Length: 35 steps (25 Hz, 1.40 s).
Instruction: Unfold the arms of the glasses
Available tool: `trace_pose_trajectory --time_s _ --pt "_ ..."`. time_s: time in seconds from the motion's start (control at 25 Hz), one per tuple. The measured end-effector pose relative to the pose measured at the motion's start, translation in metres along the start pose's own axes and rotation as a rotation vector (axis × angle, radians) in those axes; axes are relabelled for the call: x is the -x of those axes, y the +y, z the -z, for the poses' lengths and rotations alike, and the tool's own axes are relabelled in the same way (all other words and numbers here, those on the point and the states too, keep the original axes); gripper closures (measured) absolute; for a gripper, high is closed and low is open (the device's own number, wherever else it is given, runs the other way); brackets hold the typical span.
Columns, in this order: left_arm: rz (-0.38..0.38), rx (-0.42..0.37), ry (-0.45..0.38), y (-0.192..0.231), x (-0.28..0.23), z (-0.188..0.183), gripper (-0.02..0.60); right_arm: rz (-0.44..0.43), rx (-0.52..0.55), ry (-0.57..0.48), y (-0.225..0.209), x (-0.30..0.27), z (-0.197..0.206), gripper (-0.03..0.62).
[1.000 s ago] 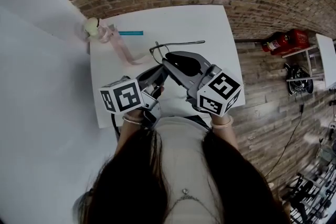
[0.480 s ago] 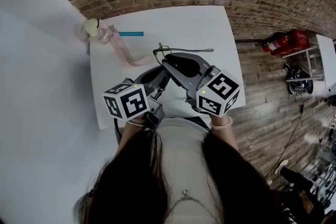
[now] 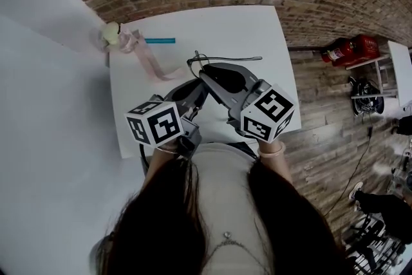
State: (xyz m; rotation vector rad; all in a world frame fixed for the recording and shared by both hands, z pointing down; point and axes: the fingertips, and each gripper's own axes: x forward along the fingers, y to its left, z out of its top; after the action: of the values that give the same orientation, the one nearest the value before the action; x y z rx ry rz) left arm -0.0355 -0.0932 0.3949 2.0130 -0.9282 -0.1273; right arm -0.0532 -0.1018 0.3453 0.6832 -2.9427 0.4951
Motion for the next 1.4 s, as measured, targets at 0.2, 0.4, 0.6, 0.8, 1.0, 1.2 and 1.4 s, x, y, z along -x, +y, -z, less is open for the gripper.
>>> trace_pose_trajectory --time_s 0.2,0.4,0.6,0.8,1.0,1.2,1.4 --pt "0.001 0.022 -0.011 0.002 0.001 -0.003 0.561 0.001 0.010 -0.019 0.000 0.002 -0.006 0.551" --pt "0.004 0.041 -0.020 0.002 0.003 -0.006 0.561 0.000 0.020 -0.031 0.002 0.003 -0.011 0.551" --pt "0.013 0.074 -0.030 0.005 0.003 -0.006 0.561 0.004 0.024 -0.053 0.001 0.007 -0.014 0.551" --pt "0.022 0.102 -0.039 0.004 0.004 -0.007 0.561 0.009 0.028 -0.071 0.001 0.012 -0.019 0.551" --pt "0.033 0.144 -0.055 0.006 0.006 -0.010 0.561 0.016 0.030 -0.092 0.001 0.016 -0.024 0.551" --pt "0.054 0.183 -0.065 0.005 0.006 -0.011 0.561 0.017 0.025 -0.113 0.000 0.020 -0.028 0.551" --pt "0.063 0.202 -0.073 0.005 0.008 -0.012 0.561 0.011 0.019 -0.129 0.002 0.022 -0.032 0.553"
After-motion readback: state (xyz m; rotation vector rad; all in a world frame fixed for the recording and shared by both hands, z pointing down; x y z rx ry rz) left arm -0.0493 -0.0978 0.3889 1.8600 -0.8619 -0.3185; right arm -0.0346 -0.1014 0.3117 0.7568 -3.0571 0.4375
